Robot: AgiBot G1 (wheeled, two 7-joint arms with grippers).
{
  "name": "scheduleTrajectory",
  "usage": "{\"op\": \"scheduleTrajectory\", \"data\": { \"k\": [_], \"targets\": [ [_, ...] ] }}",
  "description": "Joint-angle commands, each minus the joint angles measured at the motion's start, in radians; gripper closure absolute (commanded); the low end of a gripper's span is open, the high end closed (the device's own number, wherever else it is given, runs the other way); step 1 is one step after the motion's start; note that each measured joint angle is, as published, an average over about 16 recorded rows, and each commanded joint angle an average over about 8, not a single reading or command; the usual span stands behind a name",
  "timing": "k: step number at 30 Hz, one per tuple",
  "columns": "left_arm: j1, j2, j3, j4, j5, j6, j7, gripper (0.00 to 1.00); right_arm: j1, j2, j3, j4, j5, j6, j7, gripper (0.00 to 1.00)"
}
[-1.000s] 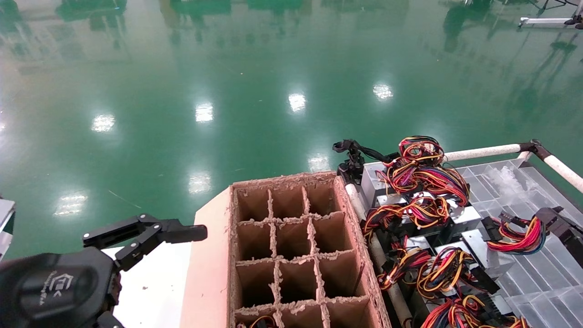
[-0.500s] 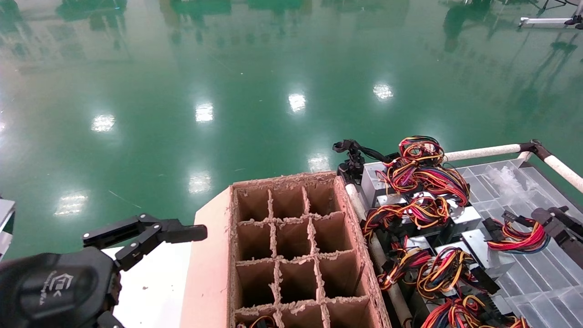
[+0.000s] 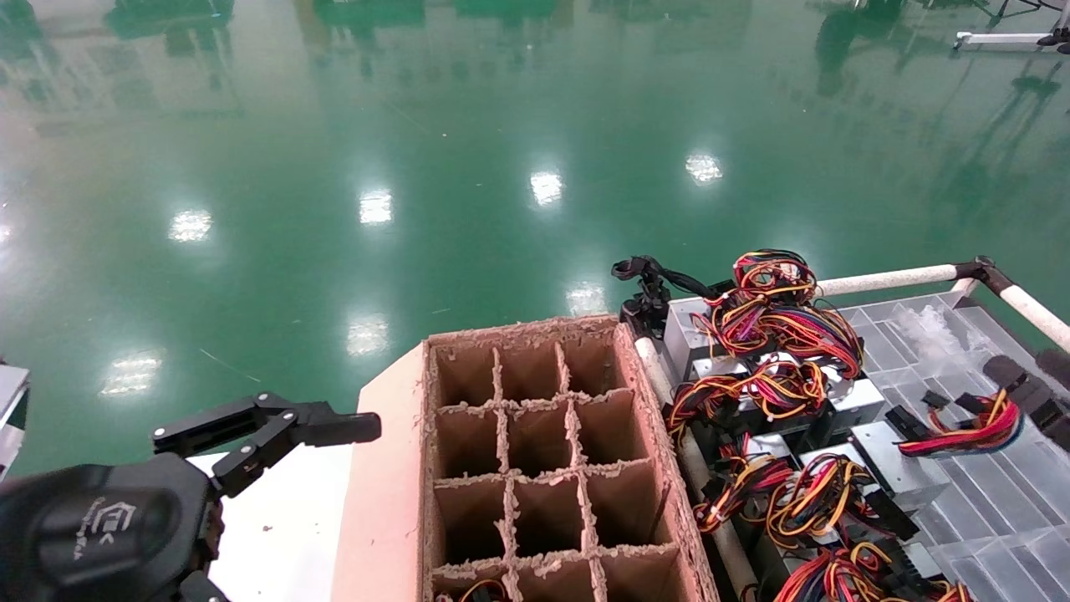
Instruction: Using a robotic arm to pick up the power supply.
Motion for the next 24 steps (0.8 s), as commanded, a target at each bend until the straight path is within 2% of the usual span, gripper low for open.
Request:
{"op": "scheduleTrajectory", "data": {
  "k": [1,10,24],
  "targets": [
    [0.0,0.0,0.0,0.0,0.0,0.0,0.0,0.0,0.005,0.011,0.001,0.02,0.0,-0.007,0.003,0.0],
    [0.0,0.0,0.0,0.0,0.0,0.0,0.0,0.0,-0.015,0.03,0.006,0.097,-0.029,-0.025,0.029,0.0],
    [0.0,0.0,0.0,0.0,0.0,0.0,0.0,0.0,0.018,0.022,0.07,0.342,-0.194,-0.026,0.138,0.0]
  ]
}}
